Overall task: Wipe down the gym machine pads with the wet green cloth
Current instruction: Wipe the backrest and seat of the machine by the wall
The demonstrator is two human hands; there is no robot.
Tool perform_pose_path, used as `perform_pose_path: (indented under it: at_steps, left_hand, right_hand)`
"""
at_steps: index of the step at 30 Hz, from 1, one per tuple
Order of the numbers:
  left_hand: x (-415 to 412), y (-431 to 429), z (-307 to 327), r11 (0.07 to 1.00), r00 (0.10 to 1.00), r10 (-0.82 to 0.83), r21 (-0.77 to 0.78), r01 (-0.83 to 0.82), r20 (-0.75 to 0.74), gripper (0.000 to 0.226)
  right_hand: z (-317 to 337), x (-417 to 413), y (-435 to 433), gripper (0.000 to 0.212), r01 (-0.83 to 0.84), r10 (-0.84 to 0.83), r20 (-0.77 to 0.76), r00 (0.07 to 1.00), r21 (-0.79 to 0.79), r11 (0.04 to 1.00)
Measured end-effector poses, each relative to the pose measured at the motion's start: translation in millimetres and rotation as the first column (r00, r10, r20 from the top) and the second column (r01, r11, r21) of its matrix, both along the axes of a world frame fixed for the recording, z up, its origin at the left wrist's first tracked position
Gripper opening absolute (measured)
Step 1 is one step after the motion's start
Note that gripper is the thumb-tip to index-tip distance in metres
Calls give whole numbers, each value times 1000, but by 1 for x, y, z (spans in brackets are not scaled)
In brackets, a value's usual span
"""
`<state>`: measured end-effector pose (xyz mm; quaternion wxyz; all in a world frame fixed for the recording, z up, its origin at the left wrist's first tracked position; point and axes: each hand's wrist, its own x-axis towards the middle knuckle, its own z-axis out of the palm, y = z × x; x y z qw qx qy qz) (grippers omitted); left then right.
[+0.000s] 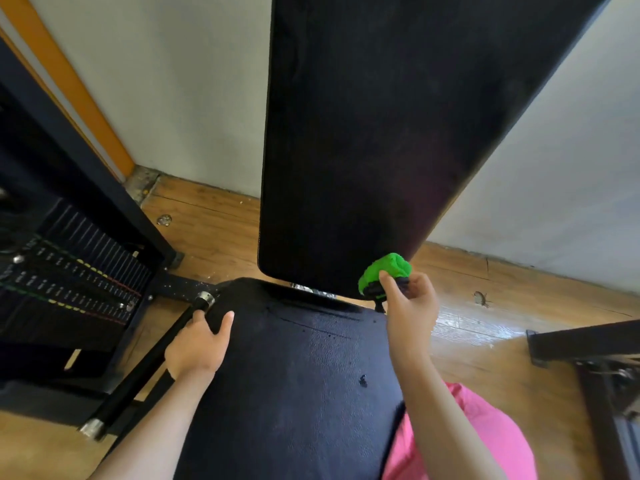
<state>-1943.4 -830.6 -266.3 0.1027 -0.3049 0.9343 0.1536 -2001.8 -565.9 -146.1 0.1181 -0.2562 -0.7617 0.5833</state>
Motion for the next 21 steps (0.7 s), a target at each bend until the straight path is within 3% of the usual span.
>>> perform_pose_path:
  at_steps: [4,9,13,21]
  left_hand:
    - [9,3,-3,989,990,-138,-63,137,-10,56]
    - [15,28,16,957,959,-281,-71,283,28,60]
    - [7,59,46,883,870,-470,-64,466,-150,51]
    - [-2,132,124,788,738,-614,-271,553,-280,61]
  right_hand:
    - [27,13,19,11,-125,125,-11,992,33,992]
    - [43,22,24,14,-153,153,-23,988,16,988]
    - [49,24,30,14,-191,191,-50,980,4,982]
    - [52,39,66,14,-227,228,-15,974,46,973]
